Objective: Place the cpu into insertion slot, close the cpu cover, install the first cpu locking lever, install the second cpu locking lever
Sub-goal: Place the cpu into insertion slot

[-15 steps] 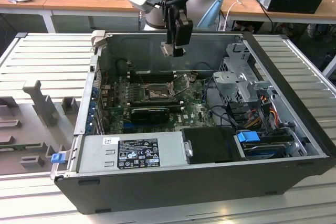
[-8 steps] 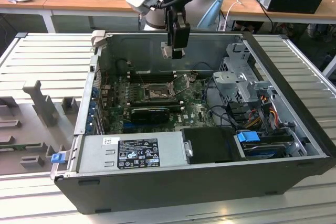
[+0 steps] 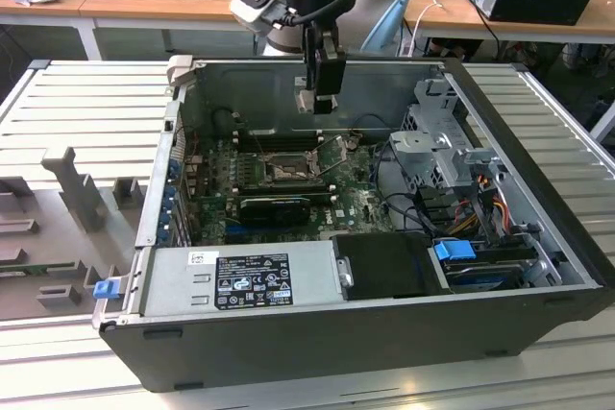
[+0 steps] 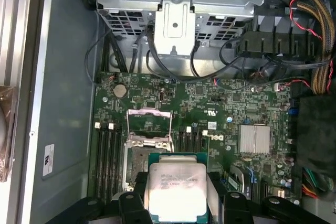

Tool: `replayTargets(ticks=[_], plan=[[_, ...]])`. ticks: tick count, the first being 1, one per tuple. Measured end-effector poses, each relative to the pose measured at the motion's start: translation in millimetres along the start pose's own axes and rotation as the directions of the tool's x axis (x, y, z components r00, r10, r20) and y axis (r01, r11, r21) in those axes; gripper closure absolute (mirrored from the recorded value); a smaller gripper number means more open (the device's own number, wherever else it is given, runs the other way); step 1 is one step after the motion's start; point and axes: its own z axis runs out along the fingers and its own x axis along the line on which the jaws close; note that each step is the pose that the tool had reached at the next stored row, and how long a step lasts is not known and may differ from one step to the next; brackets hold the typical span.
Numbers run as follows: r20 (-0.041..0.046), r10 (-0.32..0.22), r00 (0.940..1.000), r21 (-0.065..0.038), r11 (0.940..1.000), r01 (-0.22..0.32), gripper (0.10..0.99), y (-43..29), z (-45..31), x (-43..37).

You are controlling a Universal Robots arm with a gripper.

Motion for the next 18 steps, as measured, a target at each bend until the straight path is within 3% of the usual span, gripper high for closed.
replayTargets(ticks=[9,18], plan=[[0.001,0.011,0.9999,0.003,0.9999,-0.011,0.561,-1.0,12.7,-0.2],[0.0021,0.028,0.9996,0.007,0.9996,-0.028,0.561,-2.7,32.4,-0.4]])
